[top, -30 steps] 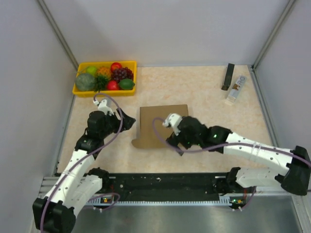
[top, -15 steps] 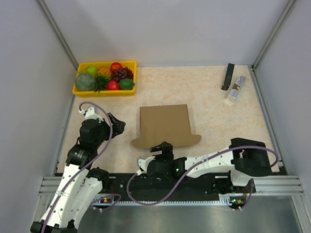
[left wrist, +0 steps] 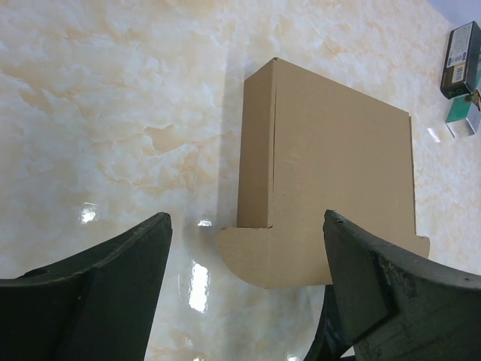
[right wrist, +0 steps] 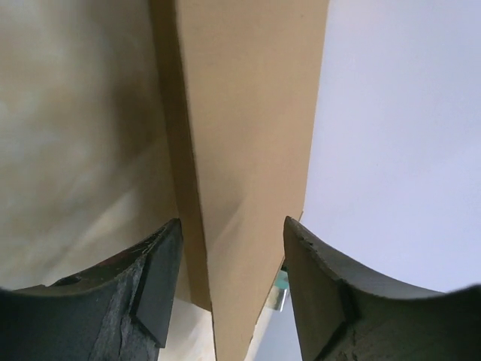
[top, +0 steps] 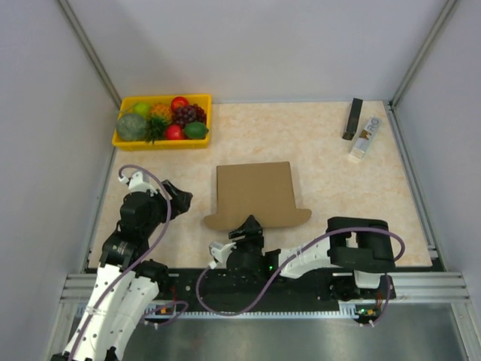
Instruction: Fold the paper box
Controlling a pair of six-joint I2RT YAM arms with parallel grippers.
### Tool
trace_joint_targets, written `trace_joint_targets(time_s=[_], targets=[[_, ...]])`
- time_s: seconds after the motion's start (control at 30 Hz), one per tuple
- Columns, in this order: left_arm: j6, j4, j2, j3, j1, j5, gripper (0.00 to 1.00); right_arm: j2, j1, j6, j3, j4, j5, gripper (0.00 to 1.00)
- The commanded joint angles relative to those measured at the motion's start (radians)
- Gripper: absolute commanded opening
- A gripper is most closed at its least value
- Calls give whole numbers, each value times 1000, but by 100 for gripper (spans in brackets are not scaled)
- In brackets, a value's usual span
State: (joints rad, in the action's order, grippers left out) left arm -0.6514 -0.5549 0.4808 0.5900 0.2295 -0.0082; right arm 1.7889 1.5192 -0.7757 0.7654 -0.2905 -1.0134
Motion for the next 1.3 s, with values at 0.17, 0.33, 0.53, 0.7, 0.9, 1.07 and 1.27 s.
trace_joint_targets(time_s=[0.17,0.33,0.53,0.7,0.9,1.07,1.27], targets=[[13,19,-10,-16,-5,40,86,-3,-89,-60,-17,-150,-10,39],[25,27,1,-1,-5,51,85,-28,-106,-85,-5,-147,10,22],[58,13,8,48,-5,36,83,-118,-126,-146,55,-52,42,7],[91,20,5,76,-5,17,82,-175,-201,-39,236,361,166,0],[119,-5,7,126,-5,33,80,-164,-289,45,480,721,330,0],[153,-28,-4,163,-4,17,79,-166,-352,137,670,968,508,0],[194,-50,10,198,-5,-18,79,-158,-415,197,808,1114,702,0]])
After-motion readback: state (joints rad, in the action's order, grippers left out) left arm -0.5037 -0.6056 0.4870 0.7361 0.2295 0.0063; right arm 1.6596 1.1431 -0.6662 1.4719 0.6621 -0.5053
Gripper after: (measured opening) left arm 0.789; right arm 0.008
